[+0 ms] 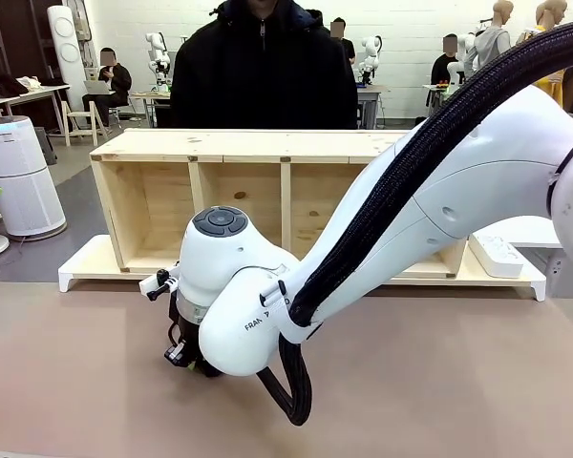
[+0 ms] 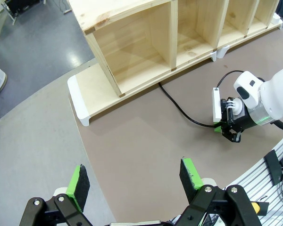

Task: Perform cable management.
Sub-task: When the cord part of the Power Cable appears at the lower middle area of the table and stops, grasp the cord part of the Power Cable, then pull the grasped Power Cable to the location of the Power Strip.

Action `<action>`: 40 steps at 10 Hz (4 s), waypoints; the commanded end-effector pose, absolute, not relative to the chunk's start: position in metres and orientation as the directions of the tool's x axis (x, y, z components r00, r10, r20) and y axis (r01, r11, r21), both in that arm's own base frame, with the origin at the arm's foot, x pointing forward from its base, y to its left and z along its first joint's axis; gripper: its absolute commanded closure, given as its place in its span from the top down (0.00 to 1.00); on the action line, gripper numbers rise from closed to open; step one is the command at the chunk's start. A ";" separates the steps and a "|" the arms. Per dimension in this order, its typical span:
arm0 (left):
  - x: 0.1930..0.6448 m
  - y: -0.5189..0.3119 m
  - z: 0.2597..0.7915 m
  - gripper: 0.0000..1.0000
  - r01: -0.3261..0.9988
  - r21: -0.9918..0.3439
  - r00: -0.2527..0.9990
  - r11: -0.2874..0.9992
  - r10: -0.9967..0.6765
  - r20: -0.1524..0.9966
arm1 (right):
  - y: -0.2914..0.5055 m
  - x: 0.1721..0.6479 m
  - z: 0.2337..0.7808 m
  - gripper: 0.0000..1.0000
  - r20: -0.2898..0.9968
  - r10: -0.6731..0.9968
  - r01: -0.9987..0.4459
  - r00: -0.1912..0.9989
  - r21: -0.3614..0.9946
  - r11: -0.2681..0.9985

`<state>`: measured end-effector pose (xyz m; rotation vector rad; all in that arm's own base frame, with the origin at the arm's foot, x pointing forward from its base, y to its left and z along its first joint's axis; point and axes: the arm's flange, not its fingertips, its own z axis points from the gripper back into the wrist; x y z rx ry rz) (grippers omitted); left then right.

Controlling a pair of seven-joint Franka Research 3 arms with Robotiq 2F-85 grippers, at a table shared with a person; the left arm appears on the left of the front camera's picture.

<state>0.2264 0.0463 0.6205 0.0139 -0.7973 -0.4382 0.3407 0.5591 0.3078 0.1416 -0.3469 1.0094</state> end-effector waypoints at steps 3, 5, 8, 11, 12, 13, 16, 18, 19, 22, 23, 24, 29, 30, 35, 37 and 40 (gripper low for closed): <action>0.229 0.047 0.621 1.00 0.357 0.174 0.617 0.918 -0.371 0.694 | 0.559 0.341 0.307 0.00 0.351 0.803 -0.849 0.481 -0.042 0.527; 0.229 0.047 0.621 1.00 0.357 0.174 0.617 0.918 -0.371 0.694 | 0.559 0.341 0.307 0.00 0.351 0.803 -0.849 0.481 -0.042 0.527; 0.229 0.047 0.621 1.00 0.357 0.174 0.617 0.918 -0.371 0.694 | 0.559 0.341 0.307 0.00 0.351 0.803 -0.849 0.481 -0.042 0.527; 0.229 0.047 0.621 1.00 0.357 0.174 0.617 0.918 -0.371 0.694 | 0.559 0.341 0.307 0.00 0.351 0.803 -0.849 0.481 -0.042 0.527; 0.229 0.047 0.621 1.00 0.357 0.174 0.617 0.918 -0.371 0.694 | 0.559 0.341 0.307 0.00 0.351 0.803 -0.849 0.481 -0.042 0.527; 0.229 0.047 0.621 1.00 0.357 0.174 0.617 0.918 -0.371 0.694 | 0.559 0.341 0.308 0.15 0.349 0.803 -0.848 0.483 -0.043 0.528; 0.229 0.047 0.621 1.00 0.357 0.174 0.617 0.918 -0.371 0.694 | 0.510 0.305 0.305 0.15 0.331 0.808 -0.850 0.487 -0.032 0.526; 0.229 0.047 0.621 1.00 0.357 0.174 0.617 0.918 -0.371 0.694 | 0.468 0.286 0.307 0.15 0.337 0.776 -0.819 0.533 -0.026 0.573; 0.229 0.047 0.621 1.00 0.357 0.174 0.617 0.918 -0.371 0.694 | 0.448 0.276 0.307 0.15 0.346 0.758 -0.802 0.553 -0.025 0.597; 0.229 0.047 0.621 1.00 0.357 0.174 0.617 0.918 -0.371 0.694 | 0.388 0.254 0.308 0.15 0.361 0.671 -0.718 0.647 -0.007 0.696; 0.229 0.047 0.621 1.00 0.357 0.174 0.617 0.918 -0.371 0.694 | 0.365 0.246 0.304 0.15 0.359 0.637 -0.684 0.682 0.005 0.730; 0.229 0.047 0.621 1.00 0.357 0.174 0.617 0.918 -0.371 0.694 | 0.348 0.240 0.301 0.15 0.353 0.607 -0.655 0.711 0.020 0.755; 0.229 0.047 0.621 1.00 0.357 0.174 0.617 0.918 -0.371 0.694 | 0.290 0.211 0.300 0.15 0.330 0.434 -0.459 0.839 -0.002 0.889; 0.229 0.047 0.621 1.00 0.357 0.174 0.617 0.918 -0.371 0.694 | 0.293 0.210 0.304 0.15 0.365 0.422 -0.452 0.830 -0.004 0.892; 0.229 0.047 0.621 1.00 0.357 0.174 0.617 0.918 -0.371 0.694 | 0.349 0.264 0.309 0.15 0.315 0.471 -0.500 0.824 0.016 0.866; 0.229 0.047 0.621 1.00 0.357 0.174 0.617 0.918 -0.371 0.694 | 0.349 0.264 0.309 0.15 0.315 0.471 -0.500 0.824 0.016 0.866; 0.229 0.047 0.621 1.00 0.357 0.174 0.617 0.918 -0.371 0.694 | 0.303 0.239 0.312 0.15 0.284 0.412 -0.430 0.866 0.002 0.903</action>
